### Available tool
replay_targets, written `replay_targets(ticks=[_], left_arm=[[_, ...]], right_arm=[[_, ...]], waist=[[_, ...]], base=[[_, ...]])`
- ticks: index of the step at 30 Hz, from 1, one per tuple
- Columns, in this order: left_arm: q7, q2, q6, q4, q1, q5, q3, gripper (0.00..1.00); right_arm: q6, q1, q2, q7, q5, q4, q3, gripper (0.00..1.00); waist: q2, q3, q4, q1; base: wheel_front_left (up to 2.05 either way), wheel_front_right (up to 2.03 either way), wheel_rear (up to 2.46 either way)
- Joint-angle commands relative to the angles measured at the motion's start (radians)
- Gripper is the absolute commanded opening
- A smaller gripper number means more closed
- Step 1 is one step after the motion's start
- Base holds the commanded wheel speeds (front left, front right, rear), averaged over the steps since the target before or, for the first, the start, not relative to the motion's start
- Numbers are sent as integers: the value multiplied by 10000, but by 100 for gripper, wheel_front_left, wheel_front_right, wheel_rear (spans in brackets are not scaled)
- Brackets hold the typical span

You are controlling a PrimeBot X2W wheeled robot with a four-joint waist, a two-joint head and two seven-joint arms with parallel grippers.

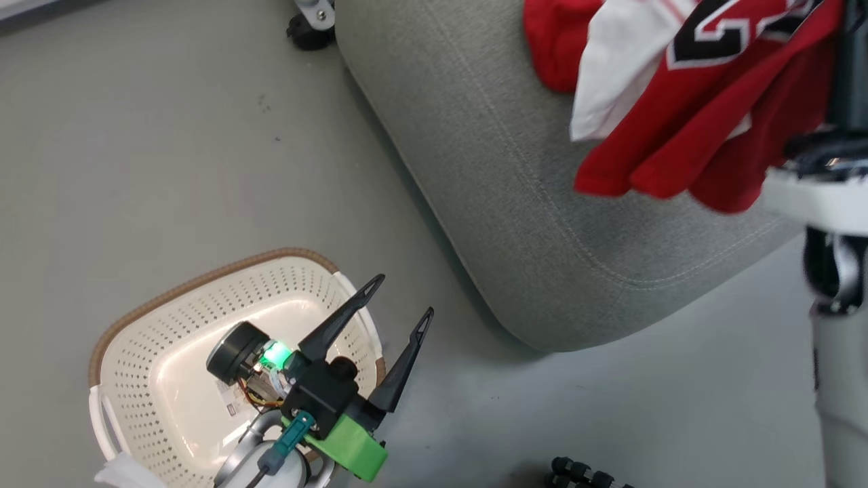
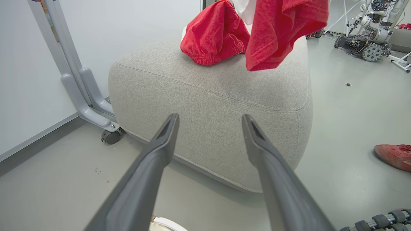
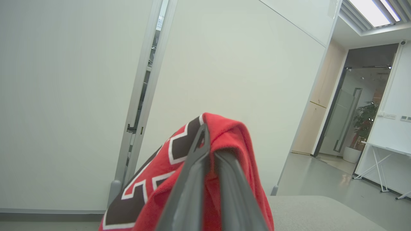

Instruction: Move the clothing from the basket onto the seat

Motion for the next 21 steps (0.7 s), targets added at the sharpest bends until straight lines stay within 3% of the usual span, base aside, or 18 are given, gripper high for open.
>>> replay_targets(ticks=[1, 4, 11, 16, 21], left_arm=[[1, 112, -36, -92, -315, 77, -35, 100], [47, 192, -67, -190, -573, 148, -77, 100], [95, 409, -72, -496, -864, 220, -104, 100], [109, 494, 5, -708, -995, 306, -122, 100], [209, 650, 77, -841, -1043, 359, -116, 100]], right_arm=[[-14, -741, -293, -31, 72, 224, -250, 0], [-14, -2354, -1296, -30, -158, 829, -689, 0], [-14, -5600, -2796, -30, 28, 2389, -1368, 0], [-14, -6459, -3352, -30, 249, 3722, -1550, 0], [-14, -6113, -3586, -30, -20, 4735, -1877, 0]], waist=[[-1, 1042, 1034, -1], [-1, 1535, 1513, -1], [-1, 2337, 2255, -1], [-1, 2770, 2501, -1], [-1, 3147, 2559, -1]], base=[[0, 0, 0], [0, 0, 0], [0, 0, 0], [0, 0, 0], [0, 0, 0]])
